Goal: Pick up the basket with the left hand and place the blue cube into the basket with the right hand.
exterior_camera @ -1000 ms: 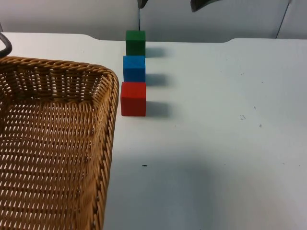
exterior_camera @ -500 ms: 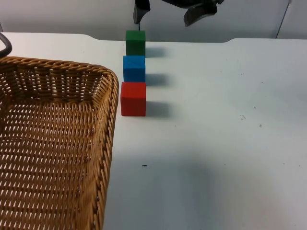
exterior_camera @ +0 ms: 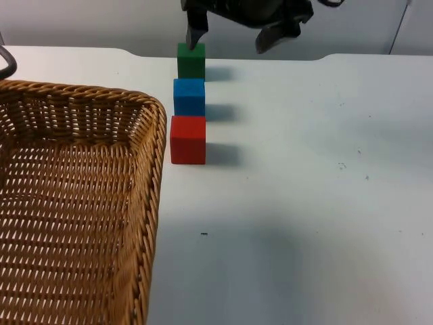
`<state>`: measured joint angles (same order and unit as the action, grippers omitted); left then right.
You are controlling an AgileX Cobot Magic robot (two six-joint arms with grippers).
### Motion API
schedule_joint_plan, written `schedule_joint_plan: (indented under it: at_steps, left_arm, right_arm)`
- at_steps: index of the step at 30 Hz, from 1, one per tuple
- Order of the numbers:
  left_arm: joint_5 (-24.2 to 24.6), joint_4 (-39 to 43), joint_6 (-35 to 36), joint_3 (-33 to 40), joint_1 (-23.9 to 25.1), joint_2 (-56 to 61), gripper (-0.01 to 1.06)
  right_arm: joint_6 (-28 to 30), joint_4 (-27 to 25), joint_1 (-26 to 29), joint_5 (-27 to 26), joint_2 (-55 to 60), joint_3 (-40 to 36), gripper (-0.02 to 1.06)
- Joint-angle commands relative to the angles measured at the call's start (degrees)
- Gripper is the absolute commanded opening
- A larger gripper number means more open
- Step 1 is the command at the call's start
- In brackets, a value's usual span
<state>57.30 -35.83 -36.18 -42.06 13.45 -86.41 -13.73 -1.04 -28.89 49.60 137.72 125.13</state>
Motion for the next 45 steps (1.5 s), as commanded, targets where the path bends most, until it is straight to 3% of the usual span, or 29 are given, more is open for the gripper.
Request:
schedule_joint_plan:
  at_steps: [1, 11, 30, 45]
  left_arm:
    - [1.2, -1.3, 0.4, 0.1, 0.3, 0.6, 0.00]
    - [0.9, -1.3, 0.4, 0.1, 0.3, 0.6, 0.00]
    - [0.3, -1.4, 0.4, 0.1, 0.3, 0.6, 0.00]
    - [0.9, -1.3, 0.4, 0.1, 0.3, 0.6, 0.00]
  right_arm:
    - [-1.4, -0.6, -0.2, -0.2, 1.9, 1.0, 0.98]
    - [-10.3, 1.0, -0.9, -3.7, 5.5, 1.0, 0.98]
    - [-10.7, 1.0, -1.5, -8.5, 6.0, 2.4, 0.97]
    - [-11.4, -2.1, -3.1, -13.7, 11.6, 2.5, 0.97]
